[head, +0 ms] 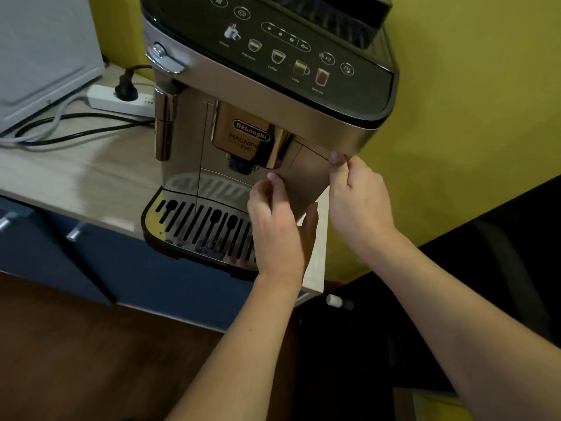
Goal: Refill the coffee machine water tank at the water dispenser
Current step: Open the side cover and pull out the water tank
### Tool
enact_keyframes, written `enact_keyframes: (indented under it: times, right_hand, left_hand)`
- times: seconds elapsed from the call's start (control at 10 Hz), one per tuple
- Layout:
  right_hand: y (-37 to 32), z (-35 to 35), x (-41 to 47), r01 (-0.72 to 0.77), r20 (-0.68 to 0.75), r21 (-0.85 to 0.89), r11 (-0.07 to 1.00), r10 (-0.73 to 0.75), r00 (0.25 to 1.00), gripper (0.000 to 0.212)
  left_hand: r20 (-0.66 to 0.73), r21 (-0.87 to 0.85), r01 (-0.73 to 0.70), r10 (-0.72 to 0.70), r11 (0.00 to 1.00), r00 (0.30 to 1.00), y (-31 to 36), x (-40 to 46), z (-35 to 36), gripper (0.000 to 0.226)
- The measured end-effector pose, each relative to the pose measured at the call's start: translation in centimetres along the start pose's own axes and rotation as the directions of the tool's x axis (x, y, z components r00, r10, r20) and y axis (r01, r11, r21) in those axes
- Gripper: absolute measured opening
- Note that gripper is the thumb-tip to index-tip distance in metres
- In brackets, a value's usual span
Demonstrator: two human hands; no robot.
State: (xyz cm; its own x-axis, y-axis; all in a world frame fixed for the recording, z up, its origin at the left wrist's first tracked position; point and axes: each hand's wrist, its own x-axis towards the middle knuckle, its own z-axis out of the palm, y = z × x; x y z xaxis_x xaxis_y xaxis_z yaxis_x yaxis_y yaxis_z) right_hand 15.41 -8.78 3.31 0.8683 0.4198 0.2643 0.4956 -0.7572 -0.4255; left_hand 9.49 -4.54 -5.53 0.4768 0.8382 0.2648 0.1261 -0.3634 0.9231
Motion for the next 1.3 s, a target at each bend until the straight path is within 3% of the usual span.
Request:
enact_keyframes:
  times: [0.1, 0.2, 0.3, 0.4, 0.6, 0.7, 1.1, 1.2, 1.3]
  right_hand:
    - [0.0, -0.2, -0.6, -0.025, -0.033, 0.083, 0.996, 0.028, 0.999, 0.034]
    - [-0.1, -0.8, -1.2, -0.110, 0.018, 0.240, 0.965, 0.109, 0.994, 0.038]
    - [-0.4, -2.0, -1.0, -0.146, 0.109, 0.222, 0.964, 0.124, 0.986, 0.040]
    - [-0.8, -3.4, 0.1, -0.192, 0.246, 0.170, 0.967, 0.147, 0.958, 0.037]
    - [-1.3, -5.2, 2.0, -0.376, 0.518, 0.220, 0.900, 0.219, 0.827, 0.028]
    - [-1.8, -4.5, 2.5, -0.541, 0.569, 0.360, 0.760, 0.280, 0.773, 0.007]
    - [-1.6, -4.9, -0.2, -0.541, 0.561, 0.364, 0.758, 0.286, 0.777, 0.016]
    - [-1.3, -5.0, 0.4, -0.549, 0.543, 0.392, 0.738, 0.295, 0.786, 0.016]
    - [-1.7, -4.6, 1.0, -0.555, 0.532, 0.434, 0.709, 0.295, 0.793, 0.020]
  left_hand:
    - [0.049, 0.043, -0.026, 0.024, 0.999, 0.999, -1.2, 0.4, 0.7, 0.080]
    - [0.085, 0.122, -0.079, 0.069, 0.989, 0.994, -0.7, 0.7, -0.3, 0.078]
    - [0.104, 0.111, -0.162, 0.151, 0.980, 0.983, 0.7, 0.9, -1.6, 0.070]
    - [0.157, 0.170, -0.162, 0.136, 0.972, 0.978, 1.8, 1.3, -2.7, 0.066]
    - [0.212, 0.293, -0.115, 0.053, 0.949, 0.976, 3.5, -0.6, -5.7, 0.062]
    - [0.222, 0.343, -0.130, 0.054, 0.931, 0.974, 4.9, -0.1, -6.1, 0.067]
    - [0.320, 0.374, -0.128, 0.001, 0.919, 0.947, 6.9, -0.3, -8.4, 0.070]
    - [0.361, 0.397, -0.138, -0.016, 0.907, 0.932, 7.5, 0.4, -8.4, 0.079]
    - [0.390, 0.451, -0.130, -0.064, 0.883, 0.919, 8.2, 0.9, -8.3, 0.068]
